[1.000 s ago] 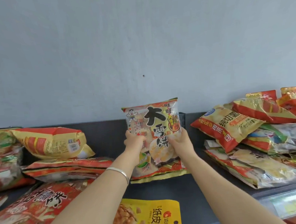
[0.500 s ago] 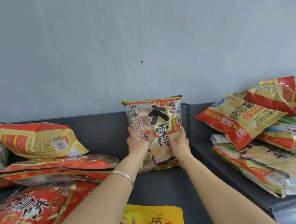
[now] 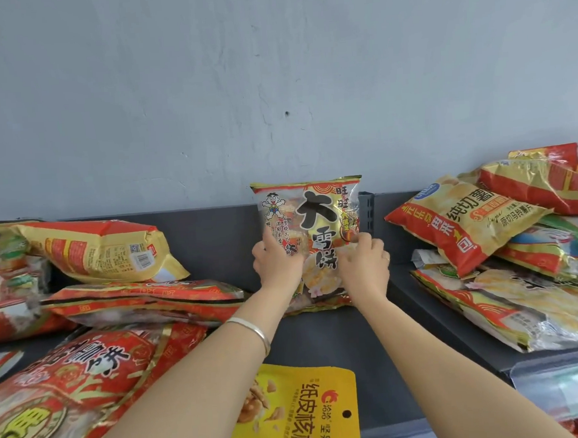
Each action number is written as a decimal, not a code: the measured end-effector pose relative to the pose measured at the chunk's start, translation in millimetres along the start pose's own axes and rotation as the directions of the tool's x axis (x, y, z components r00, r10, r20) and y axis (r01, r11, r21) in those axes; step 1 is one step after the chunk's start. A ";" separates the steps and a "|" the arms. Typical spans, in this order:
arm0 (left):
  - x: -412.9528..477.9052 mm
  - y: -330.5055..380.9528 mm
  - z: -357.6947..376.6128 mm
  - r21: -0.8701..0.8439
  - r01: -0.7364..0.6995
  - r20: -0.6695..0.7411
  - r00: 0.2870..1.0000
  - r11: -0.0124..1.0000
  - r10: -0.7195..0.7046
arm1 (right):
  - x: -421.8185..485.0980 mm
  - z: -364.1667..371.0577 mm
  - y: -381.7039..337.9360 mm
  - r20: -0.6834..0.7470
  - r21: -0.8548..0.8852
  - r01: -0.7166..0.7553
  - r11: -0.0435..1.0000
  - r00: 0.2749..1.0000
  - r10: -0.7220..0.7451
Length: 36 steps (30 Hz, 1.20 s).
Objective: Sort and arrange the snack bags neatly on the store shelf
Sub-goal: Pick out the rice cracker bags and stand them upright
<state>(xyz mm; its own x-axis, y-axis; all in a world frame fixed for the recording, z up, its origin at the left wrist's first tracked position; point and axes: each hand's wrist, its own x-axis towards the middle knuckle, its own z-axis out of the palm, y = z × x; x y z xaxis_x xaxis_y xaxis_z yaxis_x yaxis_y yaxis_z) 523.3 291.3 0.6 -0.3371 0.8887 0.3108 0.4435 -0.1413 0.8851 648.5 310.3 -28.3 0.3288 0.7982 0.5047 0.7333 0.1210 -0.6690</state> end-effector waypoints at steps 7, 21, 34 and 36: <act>-29.2 -3.4 -31.7 0.313 -0.245 0.165 0.966 0.918 0.201 | -28.7 -14.5 -16.6 0.138 -0.201 0.275 0.940 0.958 -0.250; -68.2 0.7 -191.8 0.632 -0.457 0.167 0.869 0.626 0.466 | -103.8 -37.0 -131.6 0.147 -0.215 0.505 0.836 0.863 -0.483; -127.5 -128.1 -430.6 0.790 -0.112 -0.023 0.977 0.602 0.211 | -272.4 37.2 -291.6 0.321 -0.038 0.728 0.685 0.658 -0.681; -131.1 -145.2 -455.8 0.785 -0.046 -0.069 0.984 0.617 0.162 | -288.2 50.4 -310.0 0.357 -0.013 0.762 0.647 0.608 -0.709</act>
<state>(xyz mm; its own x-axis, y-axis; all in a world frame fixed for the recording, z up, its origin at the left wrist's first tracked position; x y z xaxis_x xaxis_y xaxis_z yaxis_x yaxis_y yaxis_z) 124.5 -3.5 -10.7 -0.3176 0.8216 0.4733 0.9416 0.2141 0.2600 296.5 72.5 6.1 -0.5321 0.6104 0.5867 0.7331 0.6789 -0.0414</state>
